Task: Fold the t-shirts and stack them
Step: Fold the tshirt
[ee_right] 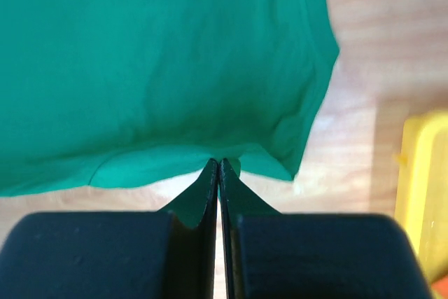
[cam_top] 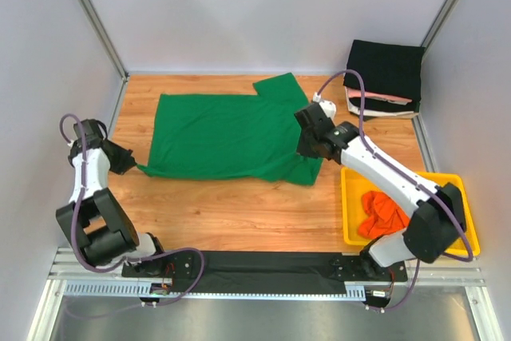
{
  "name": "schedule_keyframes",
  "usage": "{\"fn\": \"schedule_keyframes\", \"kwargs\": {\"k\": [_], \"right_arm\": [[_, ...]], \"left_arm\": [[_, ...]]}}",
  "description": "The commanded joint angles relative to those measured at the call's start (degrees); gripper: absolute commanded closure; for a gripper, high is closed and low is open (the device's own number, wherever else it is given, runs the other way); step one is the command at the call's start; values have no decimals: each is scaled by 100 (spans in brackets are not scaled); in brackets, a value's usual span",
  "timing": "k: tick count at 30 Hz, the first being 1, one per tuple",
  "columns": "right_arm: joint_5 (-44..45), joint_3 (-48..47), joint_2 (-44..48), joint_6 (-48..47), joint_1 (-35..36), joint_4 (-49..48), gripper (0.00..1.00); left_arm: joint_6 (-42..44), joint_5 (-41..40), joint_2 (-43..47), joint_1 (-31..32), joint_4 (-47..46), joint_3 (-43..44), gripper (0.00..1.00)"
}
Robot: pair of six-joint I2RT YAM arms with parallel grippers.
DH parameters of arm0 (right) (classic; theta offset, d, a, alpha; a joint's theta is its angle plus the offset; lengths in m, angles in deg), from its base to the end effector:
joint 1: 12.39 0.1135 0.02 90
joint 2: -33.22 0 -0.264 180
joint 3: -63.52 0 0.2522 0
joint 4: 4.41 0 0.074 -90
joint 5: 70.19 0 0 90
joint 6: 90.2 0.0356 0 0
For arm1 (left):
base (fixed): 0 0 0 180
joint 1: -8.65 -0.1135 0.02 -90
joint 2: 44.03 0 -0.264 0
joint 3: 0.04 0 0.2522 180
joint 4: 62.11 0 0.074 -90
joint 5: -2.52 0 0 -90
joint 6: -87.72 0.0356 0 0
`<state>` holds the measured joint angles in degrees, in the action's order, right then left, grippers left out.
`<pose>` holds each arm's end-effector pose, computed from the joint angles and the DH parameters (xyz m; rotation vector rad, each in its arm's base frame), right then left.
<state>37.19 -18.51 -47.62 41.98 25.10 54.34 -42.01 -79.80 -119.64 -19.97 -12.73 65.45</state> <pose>0.2350 0.1669 0.2882 0.2145 2.5067 0.1734 0.2289 0.1195 0.2307 -1.4289 2.1897 -0.2436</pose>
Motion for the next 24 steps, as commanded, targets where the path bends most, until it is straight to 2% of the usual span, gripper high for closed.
{"fn": "schedule_keyframes", "kwargs": {"k": [1,5,14,24], "right_arm": [[-95,-730,-493,-719,-303,-114,100],[-332,-1511,-1204,-974,-734,-122,100],[-675,-2602,-2435,-1405,-1314,-122,100],[-886,-3904,-3552,-1695,-1710,141,100]], "left_arm": [[88,102,-462,172,24,574,100],[18,23,-1042,436,86,1023,100],[-70,-424,-2272,919,340,2148,100],[245,-742,-2984,1218,709,3333,100]]}}
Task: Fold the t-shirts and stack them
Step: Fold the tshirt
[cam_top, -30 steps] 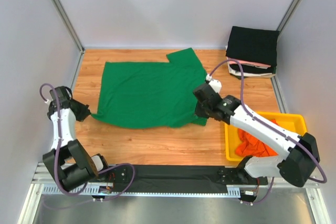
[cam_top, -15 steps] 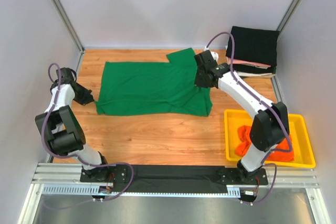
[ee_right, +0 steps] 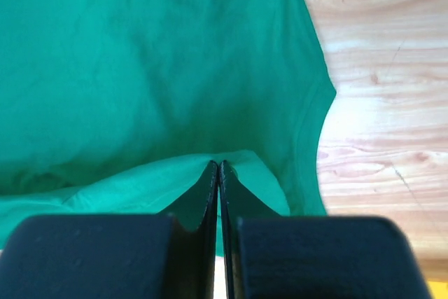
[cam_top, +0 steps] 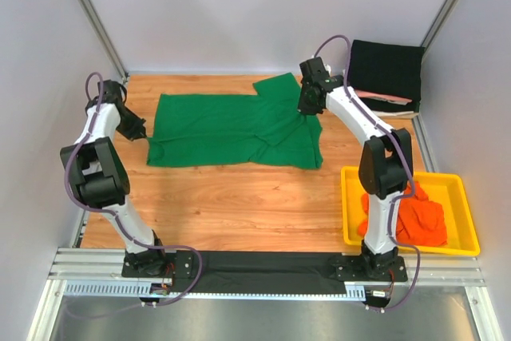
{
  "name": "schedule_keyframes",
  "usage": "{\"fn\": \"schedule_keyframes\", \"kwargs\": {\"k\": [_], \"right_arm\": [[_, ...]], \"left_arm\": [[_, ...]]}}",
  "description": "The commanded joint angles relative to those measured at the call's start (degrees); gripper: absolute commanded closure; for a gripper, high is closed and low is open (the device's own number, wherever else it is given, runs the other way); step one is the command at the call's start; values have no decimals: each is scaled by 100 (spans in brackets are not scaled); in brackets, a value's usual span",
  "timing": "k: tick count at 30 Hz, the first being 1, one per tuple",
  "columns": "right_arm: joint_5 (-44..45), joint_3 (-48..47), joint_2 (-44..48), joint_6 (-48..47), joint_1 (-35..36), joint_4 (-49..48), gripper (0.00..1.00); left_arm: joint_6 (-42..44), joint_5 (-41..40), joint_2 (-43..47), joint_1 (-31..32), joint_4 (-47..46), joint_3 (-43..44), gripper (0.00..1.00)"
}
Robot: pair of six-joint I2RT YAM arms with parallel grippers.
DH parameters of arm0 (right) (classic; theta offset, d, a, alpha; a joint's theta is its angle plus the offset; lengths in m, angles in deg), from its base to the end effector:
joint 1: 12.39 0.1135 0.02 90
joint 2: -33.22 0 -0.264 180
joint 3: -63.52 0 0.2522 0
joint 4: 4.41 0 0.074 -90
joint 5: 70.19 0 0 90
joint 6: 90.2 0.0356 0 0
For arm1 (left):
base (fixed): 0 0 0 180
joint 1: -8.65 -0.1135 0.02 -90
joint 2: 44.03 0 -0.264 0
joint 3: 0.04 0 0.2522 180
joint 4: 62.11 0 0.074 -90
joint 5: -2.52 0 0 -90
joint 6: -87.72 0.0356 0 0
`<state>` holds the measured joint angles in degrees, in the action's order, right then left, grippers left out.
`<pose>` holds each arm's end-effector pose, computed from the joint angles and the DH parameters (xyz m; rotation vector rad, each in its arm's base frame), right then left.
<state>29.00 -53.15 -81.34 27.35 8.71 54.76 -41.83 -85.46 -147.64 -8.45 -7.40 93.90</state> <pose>0.4136 0.1535 0.2713 0.2040 2.5437 0.1238 0.3618 0.1100 0.2289 -1.2739 2.3862 -0.1665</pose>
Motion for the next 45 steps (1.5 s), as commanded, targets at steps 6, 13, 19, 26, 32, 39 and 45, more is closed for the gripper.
{"fn": "schedule_keyframes", "kwargs": {"k": [6,13,19,26,32,39,45], "right_arm": [[29,-1677,-953,-364,-247,687,43],[-522,-6,412,118,-607,296,37],[-1771,3038,1865,786,-581,-1033,37],[-1965,4007,1956,664,-581,-1429,37],[-1860,3840,1481,523,-607,-1544,39],[-2017,3744,971,444,-765,-1693,55],[-2158,3700,866,391,-844,-1719,74]], "left_arm": [[1071,-193,-1204,312,1107,2268,70],[1108,-747,-3,480,1232,1582,34],[370,-11,1692,121,99,-887,35],[106,272,1801,75,-553,-2067,29],[-193,255,1528,76,-852,-2314,29],[-466,61,1160,67,-1062,-2358,32],[-694,-140,650,111,-1168,-2262,42]]}}
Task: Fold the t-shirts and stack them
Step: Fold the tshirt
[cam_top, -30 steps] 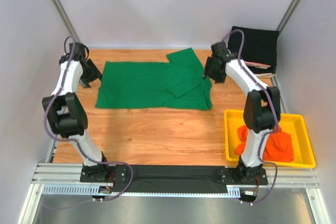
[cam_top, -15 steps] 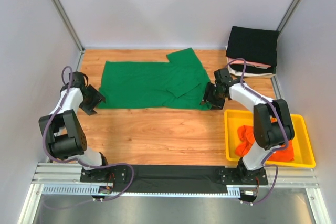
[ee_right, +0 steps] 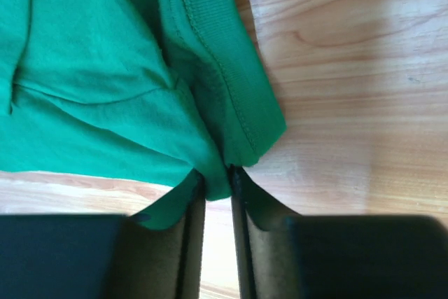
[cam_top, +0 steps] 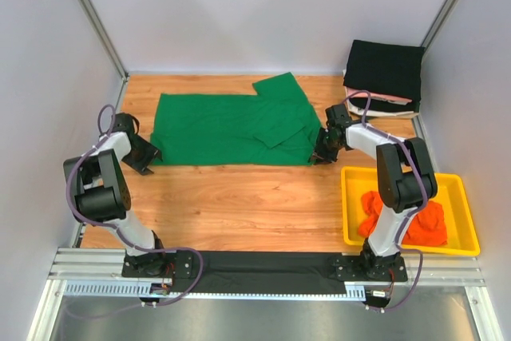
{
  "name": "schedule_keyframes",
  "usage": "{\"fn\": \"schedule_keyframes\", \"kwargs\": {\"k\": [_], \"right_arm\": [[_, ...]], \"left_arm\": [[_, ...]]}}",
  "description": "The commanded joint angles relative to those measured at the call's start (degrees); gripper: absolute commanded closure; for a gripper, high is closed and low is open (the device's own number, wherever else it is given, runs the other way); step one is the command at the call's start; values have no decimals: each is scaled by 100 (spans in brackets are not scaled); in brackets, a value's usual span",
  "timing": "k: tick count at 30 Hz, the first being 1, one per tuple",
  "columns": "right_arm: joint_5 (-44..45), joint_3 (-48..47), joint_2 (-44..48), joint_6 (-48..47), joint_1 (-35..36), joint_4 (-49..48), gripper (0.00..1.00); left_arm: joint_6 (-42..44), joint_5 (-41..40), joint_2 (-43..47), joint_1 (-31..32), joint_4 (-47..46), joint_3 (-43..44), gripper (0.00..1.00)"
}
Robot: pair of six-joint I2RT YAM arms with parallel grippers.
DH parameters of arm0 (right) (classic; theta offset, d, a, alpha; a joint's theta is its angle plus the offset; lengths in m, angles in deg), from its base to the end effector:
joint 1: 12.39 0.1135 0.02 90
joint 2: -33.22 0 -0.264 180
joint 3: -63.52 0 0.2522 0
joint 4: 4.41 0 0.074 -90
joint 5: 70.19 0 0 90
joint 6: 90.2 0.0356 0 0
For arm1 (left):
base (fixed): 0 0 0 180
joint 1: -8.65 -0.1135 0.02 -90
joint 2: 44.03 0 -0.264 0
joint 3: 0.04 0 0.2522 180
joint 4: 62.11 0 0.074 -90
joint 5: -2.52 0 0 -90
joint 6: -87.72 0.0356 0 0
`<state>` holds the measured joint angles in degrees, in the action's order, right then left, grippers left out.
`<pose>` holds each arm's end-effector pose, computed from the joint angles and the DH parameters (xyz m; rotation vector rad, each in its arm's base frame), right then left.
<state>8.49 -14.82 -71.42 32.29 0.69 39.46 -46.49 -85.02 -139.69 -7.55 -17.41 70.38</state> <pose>0.3391 0.0860 0.1547 0.4339 2.8313 0.4556 0.2998 0.0855 0.1658 -1.4028 2.4310 -0.1786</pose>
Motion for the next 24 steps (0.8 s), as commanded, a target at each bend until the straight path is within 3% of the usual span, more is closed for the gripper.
{"fn": "schedule_keyframes", "kwargs": {"k": [1,7,8,9,13,16,19,24], "right_arm": [[-108,-134,-136,-85,-51,-198,82],[-249,-396,-285,-164,-86,-155,100],[-231,-520,-346,-251,-86,11,100],[-205,-677,-364,-304,-86,143,100],[-12,-1741,-154,-498,-130,908,100],[287,-1927,417,-419,-139,1120,100],[340,-1349,883,-261,-139,1129,100],[-29,669,1499,152,-122,330,100]], "left_arm": [[-238,-237,-259,21,-176,125,44],[-431,-369,-682,30,-106,694,76],[-396,-317,-761,30,-1,897,92],[-352,-281,-935,30,157,1143,99],[-54,-237,-815,56,913,2408,100],[87,-491,-148,21,1107,2342,100],[193,-431,459,-137,1134,1711,100],[255,-281,1162,-356,870,356,100]]}}
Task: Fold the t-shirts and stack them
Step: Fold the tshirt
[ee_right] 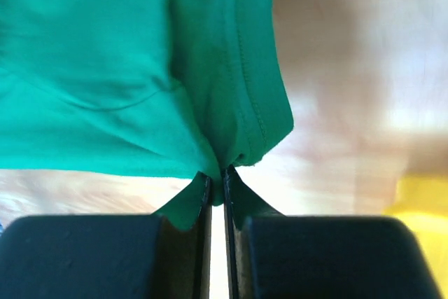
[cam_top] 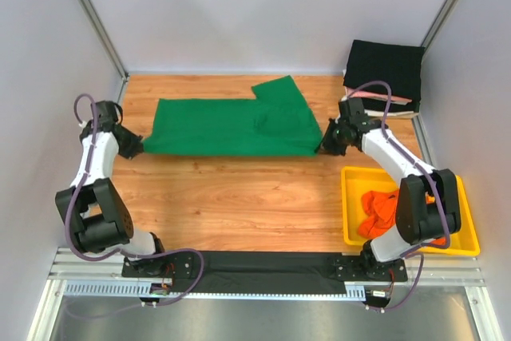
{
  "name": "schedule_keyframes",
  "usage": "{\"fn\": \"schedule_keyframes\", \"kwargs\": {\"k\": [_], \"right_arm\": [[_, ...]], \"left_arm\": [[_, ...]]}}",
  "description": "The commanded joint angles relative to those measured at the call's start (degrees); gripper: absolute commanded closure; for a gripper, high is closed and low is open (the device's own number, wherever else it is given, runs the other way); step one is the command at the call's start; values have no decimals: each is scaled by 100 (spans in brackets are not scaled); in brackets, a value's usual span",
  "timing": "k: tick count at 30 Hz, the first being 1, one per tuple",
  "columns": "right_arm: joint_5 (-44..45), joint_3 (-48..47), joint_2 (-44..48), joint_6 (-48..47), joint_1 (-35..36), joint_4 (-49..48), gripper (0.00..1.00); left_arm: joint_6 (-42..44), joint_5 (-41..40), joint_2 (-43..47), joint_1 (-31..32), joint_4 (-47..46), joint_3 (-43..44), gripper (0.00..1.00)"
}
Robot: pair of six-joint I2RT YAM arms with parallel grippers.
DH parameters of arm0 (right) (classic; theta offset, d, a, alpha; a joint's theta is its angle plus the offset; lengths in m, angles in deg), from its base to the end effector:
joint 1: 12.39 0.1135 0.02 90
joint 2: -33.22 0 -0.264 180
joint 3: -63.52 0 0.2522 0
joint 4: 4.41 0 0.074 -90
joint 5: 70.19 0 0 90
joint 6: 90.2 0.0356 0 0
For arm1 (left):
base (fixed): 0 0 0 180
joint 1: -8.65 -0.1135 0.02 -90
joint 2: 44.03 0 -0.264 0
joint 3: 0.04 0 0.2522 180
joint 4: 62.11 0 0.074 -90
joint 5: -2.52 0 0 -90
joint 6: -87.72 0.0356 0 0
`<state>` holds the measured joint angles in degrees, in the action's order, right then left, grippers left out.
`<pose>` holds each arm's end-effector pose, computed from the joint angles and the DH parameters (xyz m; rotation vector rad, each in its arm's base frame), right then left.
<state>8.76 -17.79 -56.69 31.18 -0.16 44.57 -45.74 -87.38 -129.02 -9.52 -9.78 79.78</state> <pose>0.3185 0.0760 0.2478 0.3657 2.6139 0.5219 0.2917 0.0957 0.2613 -1.3229 2.2191 -0.1670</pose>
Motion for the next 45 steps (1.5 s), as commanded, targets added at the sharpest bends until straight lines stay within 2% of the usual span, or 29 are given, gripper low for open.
{"fn": "schedule_keyframes", "kwargs": {"k": [1,6,7,9,10,11,13,14,16,20,22,23,24,27,28,30,31,32,34,35,38,39,41,42,45], "right_arm": [[-64,1163,87,316,-36,-226,100],[182,2122,807,360,-1,-200,100],[191,2332,965,378,-1,-174,100],[261,2483,1396,448,-1,-34,98],[279,2553,1519,457,-1,28,81],[305,2571,1755,475,-1,185,69],[358,2493,1959,492,16,344,45],[427,2440,2125,501,25,502,41],[463,2274,2267,519,78,617,37],[612,1510,2128,344,227,758,36],[630,772,1794,80,245,740,36],[622,439,1323,-25,254,784,37],[648,-208,1040,-122,254,854,37],[727,-1301,-138,-395,254,1039,37],[744,-2062,-767,-517,254,1057,38],[823,-2926,-1438,-676,245,1197,38],[885,-3766,-1781,-729,254,1267,38],[963,-4270,-2454,-851,254,1416,38],[1017,-5045,-3100,-922,262,1444,37],[1095,-5832,-3686,-914,262,1452,37],[1331,-7196,-4794,-905,271,1383,34],[1325,-7481,-5225,-905,271,1321,33],[1403,-7772,-5501,-888,280,980,30],[1438,-7747,-5581,-870,280,812,25],[1518,-7642,-5809,-844,280,293,20]], "left_arm": [[180,59,158,-195,81,-951,100],[136,586,676,-678,37,-1815,97],[171,657,781,-748,37,-2008,94],[215,798,1096,-898,54,-2132,77],[224,825,1212,-925,159,-2202,67],[242,843,1317,-951,221,-2212,49],[277,913,1634,-995,431,-2151,38],[312,948,1731,-1012,511,-2098,33],[408,983,2020,-1030,782,-1862,32],[786,966,2486,-1039,933,-1465,32],[1214,1211,2636,-1030,864,-1394,33],[1374,1325,2645,-995,863,-1394,36],[1497,1248,2585,-882,941,-1360,38],[1709,967,2575,-303,969,-1368,39],[1788,887,2575,-188,908,-1403,39],[1867,616,2593,138,863,-1421,39],[1876,606,2593,217,872,-1429,39],[1903,675,2593,331,854,-1430,39],[1920,904,2584,455,749,-1482,39],[1903,939,2575,499,749,-1491,39],[1920,1124,2531,569,679,-1561,39],[1920,1150,2514,587,661,-1579,39],[1903,1168,2470,639,661,-1570,39],[1920,1185,2452,657,661,-1570,39],[1920,1159,2452,736,661,-1596,39]]}}
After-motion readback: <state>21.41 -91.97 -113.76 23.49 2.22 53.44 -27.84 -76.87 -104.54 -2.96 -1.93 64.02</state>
